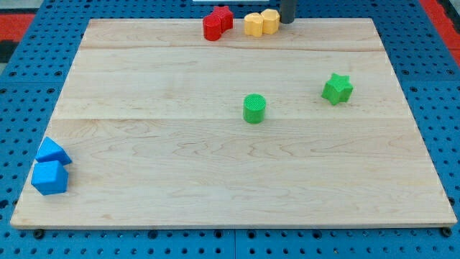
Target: Push the group of blocks a bit left
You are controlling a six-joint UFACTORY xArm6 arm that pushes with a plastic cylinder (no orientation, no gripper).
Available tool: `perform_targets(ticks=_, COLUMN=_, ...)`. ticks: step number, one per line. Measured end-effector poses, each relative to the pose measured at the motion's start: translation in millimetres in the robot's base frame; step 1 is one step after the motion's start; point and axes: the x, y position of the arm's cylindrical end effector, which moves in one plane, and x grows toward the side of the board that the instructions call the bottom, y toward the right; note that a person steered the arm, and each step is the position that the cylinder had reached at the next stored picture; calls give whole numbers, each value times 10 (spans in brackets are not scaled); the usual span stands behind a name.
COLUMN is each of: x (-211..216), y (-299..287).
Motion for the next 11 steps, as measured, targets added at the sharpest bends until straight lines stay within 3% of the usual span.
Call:
perform_targets(ticks=3, x=-8, y=-637)
perform_targets(ticks=6, x=3, y=-463)
perform_targets(ticks=10, x=11, y=-827)
perform_targets(ticks=11, x=257, y=-1144)
